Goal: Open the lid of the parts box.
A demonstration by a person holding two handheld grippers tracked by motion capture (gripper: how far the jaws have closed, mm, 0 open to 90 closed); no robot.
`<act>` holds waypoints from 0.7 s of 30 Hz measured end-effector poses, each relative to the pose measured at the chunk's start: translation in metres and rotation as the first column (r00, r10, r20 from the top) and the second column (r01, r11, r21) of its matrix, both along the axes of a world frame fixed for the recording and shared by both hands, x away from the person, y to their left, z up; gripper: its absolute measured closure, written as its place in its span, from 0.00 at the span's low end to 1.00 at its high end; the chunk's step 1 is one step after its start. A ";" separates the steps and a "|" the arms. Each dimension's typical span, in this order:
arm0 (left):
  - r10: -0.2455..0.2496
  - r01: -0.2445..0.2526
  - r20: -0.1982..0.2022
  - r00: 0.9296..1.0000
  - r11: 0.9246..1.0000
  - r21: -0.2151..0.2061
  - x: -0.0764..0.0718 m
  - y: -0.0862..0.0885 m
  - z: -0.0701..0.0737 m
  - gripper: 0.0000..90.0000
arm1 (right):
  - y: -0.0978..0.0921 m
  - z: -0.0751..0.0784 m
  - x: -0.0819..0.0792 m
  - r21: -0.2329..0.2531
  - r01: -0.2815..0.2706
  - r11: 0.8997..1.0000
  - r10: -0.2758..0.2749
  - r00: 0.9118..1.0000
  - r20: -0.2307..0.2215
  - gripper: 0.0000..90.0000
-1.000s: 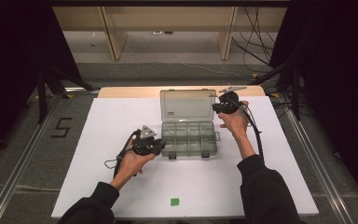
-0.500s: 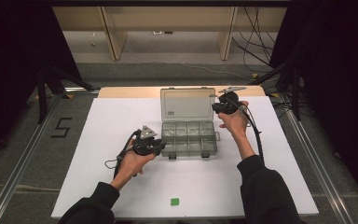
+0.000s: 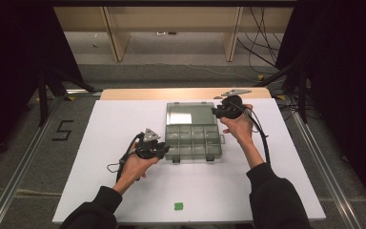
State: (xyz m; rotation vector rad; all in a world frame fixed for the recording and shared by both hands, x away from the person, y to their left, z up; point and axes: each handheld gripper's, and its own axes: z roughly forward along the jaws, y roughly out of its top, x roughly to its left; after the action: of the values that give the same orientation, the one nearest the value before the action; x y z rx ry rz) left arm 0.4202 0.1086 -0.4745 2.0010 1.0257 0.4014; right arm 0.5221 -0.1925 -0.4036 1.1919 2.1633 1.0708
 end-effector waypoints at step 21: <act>-0.005 0.005 -0.004 1.000 1.000 0.002 0.000 0.000 0.000 0.80 | 0.019 0.017 -0.072 -0.036 -0.209 0.977 0.210 0.976 0.049 0.46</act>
State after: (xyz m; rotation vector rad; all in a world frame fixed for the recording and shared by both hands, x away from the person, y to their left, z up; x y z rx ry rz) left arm 0.4203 0.1091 -0.4741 2.0063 1.0228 0.3965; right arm 0.4497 -0.1734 -0.3870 0.9268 2.2940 1.1368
